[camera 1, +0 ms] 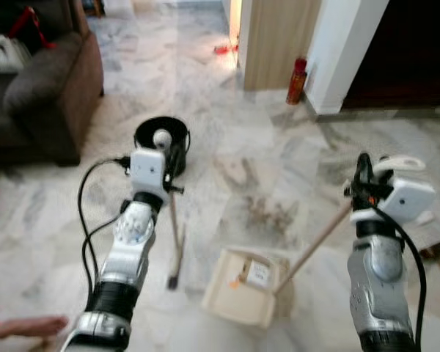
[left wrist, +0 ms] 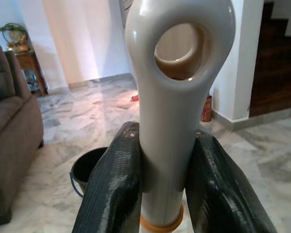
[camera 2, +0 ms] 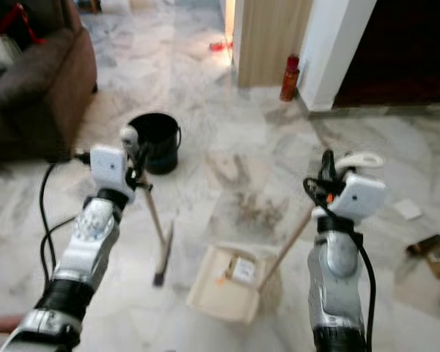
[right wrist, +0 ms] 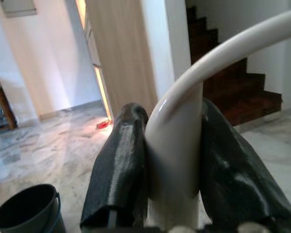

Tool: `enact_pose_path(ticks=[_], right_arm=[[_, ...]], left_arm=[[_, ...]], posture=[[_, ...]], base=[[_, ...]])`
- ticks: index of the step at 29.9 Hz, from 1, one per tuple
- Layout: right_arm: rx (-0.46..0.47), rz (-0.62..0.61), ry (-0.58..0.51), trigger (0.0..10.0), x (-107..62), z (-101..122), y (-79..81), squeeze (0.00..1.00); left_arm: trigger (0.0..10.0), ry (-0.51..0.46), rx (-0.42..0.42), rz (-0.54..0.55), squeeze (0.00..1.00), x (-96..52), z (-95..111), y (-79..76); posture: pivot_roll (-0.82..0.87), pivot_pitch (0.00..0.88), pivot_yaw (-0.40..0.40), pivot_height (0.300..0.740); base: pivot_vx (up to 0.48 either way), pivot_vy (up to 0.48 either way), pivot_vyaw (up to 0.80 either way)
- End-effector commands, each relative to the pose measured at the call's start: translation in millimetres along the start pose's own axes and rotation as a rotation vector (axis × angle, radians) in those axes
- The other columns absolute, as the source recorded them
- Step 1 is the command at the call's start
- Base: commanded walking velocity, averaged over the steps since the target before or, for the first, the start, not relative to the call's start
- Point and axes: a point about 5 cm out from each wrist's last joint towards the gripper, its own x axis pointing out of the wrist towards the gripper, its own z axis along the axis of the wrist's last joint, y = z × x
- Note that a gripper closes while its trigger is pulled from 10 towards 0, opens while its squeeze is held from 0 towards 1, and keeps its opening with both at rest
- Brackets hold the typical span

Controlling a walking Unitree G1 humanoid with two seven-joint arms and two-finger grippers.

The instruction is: Sweep floor

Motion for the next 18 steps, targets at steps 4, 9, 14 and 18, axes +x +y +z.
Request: enact_pose_path(ticks=[4, 9, 14, 18], right_arm=[[0.005, 0.024, -0.060, 10.0, 4.5, 12.4, 4.4, 0.00], [0.006, 0.059, -0.061, 10.0, 5.1, 13.0, 8.8, 0.00], [-0.041, 0.076, -0.053, 10.0, 5.4, 12.5, 9.1, 0.00], [-0.043, 0.087, -0.052, 10.0, 4.9, 12.3, 10.4, 0.00]], left_arm=[[10.0, -0.048, -0.030, -0.004, 0.00, 2.7, 9.2, -3.1], [10.0, -0.033, -0.047, -0.013, 0.00, 2.1, 7.3, -3.7], [10.0, -0.034, -0.044, -0.012, 0.00, 1.9, 7.6, -4.2], [10.0, -0.032, -0.045, -0.013, 0.00, 1.7, 7.4, -4.3]], posture=[[0.07, 0.075, 0.004, 0.740], [0.07, 0.075, 0.004, 0.740], [0.07, 0.073, 0.004, 0.740], [0.07, 0.072, 0.004, 0.740]], base=[[0.000, 0.000, 0.00], [0.000, 0.000, 0.00], [0.000, 0.000, 0.14], [0.000, 0.000, 0.77]])
